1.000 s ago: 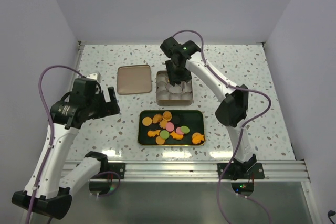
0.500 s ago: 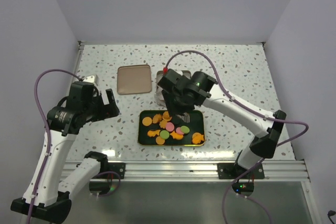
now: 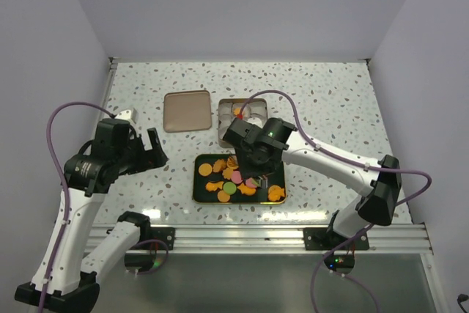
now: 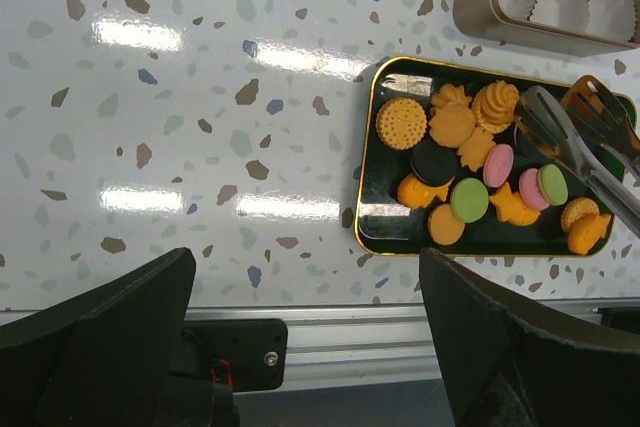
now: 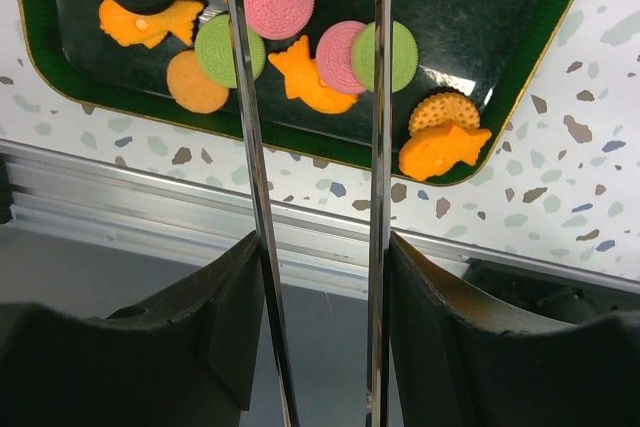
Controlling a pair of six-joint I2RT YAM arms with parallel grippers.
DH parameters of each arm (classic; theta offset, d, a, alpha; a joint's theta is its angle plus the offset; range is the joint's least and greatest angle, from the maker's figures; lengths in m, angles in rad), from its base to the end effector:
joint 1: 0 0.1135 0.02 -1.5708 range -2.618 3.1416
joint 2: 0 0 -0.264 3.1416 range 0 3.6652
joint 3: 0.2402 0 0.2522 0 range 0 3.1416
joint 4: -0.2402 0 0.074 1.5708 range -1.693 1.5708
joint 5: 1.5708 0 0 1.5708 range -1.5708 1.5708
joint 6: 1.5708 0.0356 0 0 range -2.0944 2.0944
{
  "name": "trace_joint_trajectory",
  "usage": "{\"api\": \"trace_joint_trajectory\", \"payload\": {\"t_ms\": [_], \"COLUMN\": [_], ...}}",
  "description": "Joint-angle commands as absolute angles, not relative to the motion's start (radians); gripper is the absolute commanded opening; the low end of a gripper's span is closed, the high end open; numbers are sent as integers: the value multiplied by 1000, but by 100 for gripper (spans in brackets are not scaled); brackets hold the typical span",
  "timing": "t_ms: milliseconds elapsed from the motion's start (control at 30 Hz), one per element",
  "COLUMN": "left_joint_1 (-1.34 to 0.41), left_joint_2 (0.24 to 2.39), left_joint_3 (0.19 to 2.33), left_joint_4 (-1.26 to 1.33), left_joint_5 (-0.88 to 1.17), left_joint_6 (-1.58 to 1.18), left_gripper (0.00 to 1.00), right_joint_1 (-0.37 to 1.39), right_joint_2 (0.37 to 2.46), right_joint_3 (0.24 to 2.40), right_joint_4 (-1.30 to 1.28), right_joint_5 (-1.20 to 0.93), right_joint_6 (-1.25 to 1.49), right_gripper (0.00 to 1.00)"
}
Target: Pack the cookies
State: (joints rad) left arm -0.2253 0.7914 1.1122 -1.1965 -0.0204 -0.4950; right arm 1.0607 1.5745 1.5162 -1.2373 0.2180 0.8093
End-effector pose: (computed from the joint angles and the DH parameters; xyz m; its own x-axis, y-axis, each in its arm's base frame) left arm 0.1154 -0.0257 0.3513 -0.7588 -0.3133 -0.5710 -0.1702 0.9416 -0.2905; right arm 0.1525 0.2568 0.3185 -0.9202 -0.1973 -0.3382 -0.2280 0.9722 0.0531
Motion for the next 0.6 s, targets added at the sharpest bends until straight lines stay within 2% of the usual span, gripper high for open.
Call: {"api": "trace_joint_trajectory", "payload": {"t_ms": [0, 567], "left_joint_1": [-232, -232], "left_joint_2": [779, 758], "left_joint_3": [1118, 1135], "left_joint_4": [-1209, -1266], "left_joint_5": [-5, -17], "left_joint_6": [-500, -480], "left_gripper": [100, 100], "right_joint_1": [1077, 1083], "right_joint_2": [1603, 1750], "right_joint_3": [1574, 1647], "right_joint_4": [-1197, -1232], "right_joint_5": [232, 241], "right_joint_6": [839, 824], "right_gripper": [50, 48]}}
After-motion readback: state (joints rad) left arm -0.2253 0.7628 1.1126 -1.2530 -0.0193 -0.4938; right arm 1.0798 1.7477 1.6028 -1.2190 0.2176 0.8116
